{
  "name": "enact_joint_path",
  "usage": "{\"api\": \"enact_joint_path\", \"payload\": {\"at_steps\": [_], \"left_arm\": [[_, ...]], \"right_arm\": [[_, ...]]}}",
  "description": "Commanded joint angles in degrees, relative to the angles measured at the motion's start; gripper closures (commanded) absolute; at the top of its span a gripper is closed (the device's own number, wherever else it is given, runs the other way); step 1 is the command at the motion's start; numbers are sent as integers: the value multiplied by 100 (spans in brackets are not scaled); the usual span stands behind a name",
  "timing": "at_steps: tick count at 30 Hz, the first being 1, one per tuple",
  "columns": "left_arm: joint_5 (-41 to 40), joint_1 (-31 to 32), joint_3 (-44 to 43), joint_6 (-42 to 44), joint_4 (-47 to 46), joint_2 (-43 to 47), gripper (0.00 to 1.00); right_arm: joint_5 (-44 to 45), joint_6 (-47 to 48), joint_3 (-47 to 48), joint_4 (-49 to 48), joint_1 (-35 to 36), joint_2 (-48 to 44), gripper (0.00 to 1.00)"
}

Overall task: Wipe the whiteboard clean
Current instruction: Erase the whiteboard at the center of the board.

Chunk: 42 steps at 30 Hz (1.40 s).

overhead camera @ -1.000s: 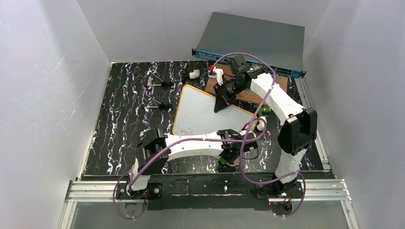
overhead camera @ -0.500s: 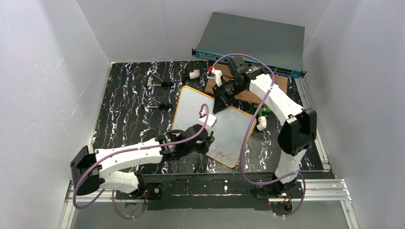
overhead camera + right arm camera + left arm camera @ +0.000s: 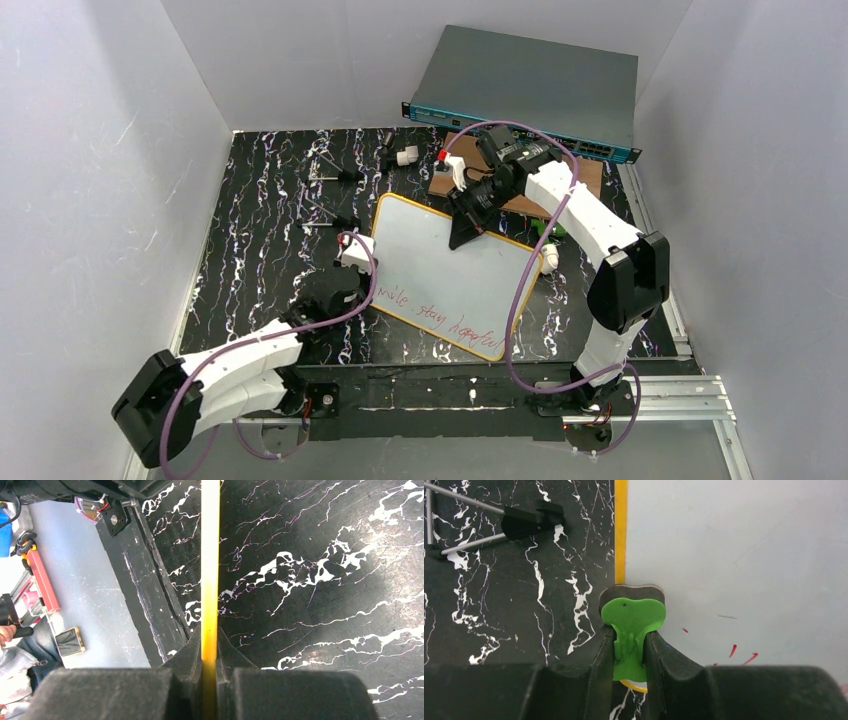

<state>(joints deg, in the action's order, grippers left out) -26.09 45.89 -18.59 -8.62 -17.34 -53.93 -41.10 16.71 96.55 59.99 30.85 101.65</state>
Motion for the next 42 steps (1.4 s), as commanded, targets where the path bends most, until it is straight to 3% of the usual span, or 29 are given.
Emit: {"api": "enact_joint_path", "payload": {"at_steps": [1, 12, 20, 25, 31, 35, 42], "left_arm": [[361, -346, 75, 523, -1457, -489, 100], [1332, -364, 170, 246, -1883, -1328, 100], [2598, -208, 257, -56, -2227, -1789, 100], [2475, 509, -318, -23, -2179, -2422, 100], [1633, 1066, -961, -73, -1753, -3025, 100], [867, 814, -520, -95, -2141, -2789, 100], [1081, -640, 116, -40, -2293, -2026, 100]], "right_arm": [[-241, 251, -31, -49, 27, -271, 99], [-353, 162, -12, -93, 26, -194, 99], [-506, 96, -14, -127, 27, -171, 99], [-485, 54, -13, -152, 26, -154, 99], [-390, 21, -39, -177, 26, -218, 99], [-388, 10, -104, -227, 17, -274, 99], [-483, -10, -146, -263, 22, -253, 99]]}}
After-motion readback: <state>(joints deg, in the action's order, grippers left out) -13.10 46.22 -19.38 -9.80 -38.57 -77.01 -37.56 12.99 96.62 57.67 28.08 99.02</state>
